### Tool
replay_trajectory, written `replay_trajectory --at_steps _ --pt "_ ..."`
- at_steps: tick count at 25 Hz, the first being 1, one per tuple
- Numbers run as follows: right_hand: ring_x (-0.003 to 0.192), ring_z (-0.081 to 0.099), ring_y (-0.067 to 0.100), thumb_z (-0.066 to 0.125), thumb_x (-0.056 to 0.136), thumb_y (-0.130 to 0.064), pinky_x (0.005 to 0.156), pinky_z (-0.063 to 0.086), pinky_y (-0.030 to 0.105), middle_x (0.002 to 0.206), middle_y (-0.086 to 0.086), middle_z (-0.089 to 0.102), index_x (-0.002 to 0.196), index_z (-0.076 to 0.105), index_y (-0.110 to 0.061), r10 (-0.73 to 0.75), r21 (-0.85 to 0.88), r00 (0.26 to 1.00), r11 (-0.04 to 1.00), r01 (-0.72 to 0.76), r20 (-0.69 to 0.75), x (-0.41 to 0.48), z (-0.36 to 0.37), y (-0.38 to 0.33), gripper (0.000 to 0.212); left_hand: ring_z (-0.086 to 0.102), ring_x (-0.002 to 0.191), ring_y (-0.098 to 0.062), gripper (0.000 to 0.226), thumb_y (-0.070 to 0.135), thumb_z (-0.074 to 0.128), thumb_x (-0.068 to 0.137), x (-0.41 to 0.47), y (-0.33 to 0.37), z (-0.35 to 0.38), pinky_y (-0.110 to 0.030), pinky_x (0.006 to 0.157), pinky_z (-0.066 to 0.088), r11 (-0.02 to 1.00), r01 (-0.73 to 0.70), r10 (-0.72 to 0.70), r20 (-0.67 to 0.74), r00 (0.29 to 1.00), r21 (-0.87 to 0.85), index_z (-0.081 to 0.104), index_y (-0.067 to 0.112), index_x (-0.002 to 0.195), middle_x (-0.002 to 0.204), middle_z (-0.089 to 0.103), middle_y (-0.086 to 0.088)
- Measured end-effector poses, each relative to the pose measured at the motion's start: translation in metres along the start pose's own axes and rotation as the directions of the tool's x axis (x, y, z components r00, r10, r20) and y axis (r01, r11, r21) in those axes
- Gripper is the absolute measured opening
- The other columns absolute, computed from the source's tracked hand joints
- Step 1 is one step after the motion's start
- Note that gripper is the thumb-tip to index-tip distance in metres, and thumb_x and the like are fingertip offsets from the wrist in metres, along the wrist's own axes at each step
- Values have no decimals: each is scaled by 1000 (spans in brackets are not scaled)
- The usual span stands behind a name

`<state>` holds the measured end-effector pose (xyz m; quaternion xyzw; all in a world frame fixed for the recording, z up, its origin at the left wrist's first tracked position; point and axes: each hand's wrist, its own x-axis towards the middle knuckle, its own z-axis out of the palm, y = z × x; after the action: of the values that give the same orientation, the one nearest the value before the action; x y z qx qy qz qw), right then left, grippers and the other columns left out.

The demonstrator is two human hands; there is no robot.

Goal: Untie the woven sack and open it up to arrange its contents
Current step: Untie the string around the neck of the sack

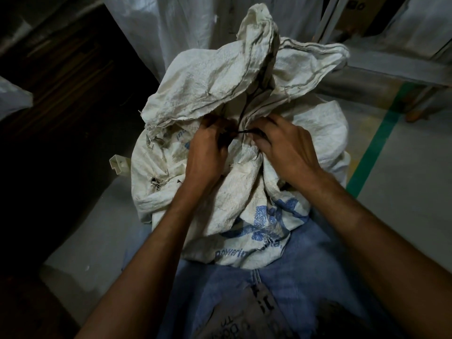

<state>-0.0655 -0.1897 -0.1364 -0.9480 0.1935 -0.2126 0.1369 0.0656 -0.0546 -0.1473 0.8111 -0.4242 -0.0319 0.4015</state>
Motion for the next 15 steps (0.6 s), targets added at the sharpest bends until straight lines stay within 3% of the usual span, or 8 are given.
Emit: replay_trajectory --at_steps 4,9,15 --pt "89 70 39 58 98 -38 67 57 45 125 6 66 122 69 -22 -46 -32 999 998 47 23 6 0 1 31 68 93 -20 30 -2 67 85 3 -3 0 -29 82 55 1000 25 -25 -18 1000 -17 77 16 106 111 66 -5" --pt "85 71 35 56 101 -36 62 55 39 120 5 70 122 70 -19 -72 -15 996 997 72 -47 0 4 5 31 69 91 -17 33 -6 65 83 4 -2 -1 -26 80 55 1000 6 -7 12 1000 6 76 15 106 108 68 -4" --pt "99 69 32 63 98 -42 72 56 39 124 2 69 124 71 -22 17 74 1000 997 -16 -19 3 2 5 34 72 88 -21 29 -2 68 83 9 -1 -4 -31 76 58 1000 15 -14 27 1000 -14 78 15 105 103 74 -4"
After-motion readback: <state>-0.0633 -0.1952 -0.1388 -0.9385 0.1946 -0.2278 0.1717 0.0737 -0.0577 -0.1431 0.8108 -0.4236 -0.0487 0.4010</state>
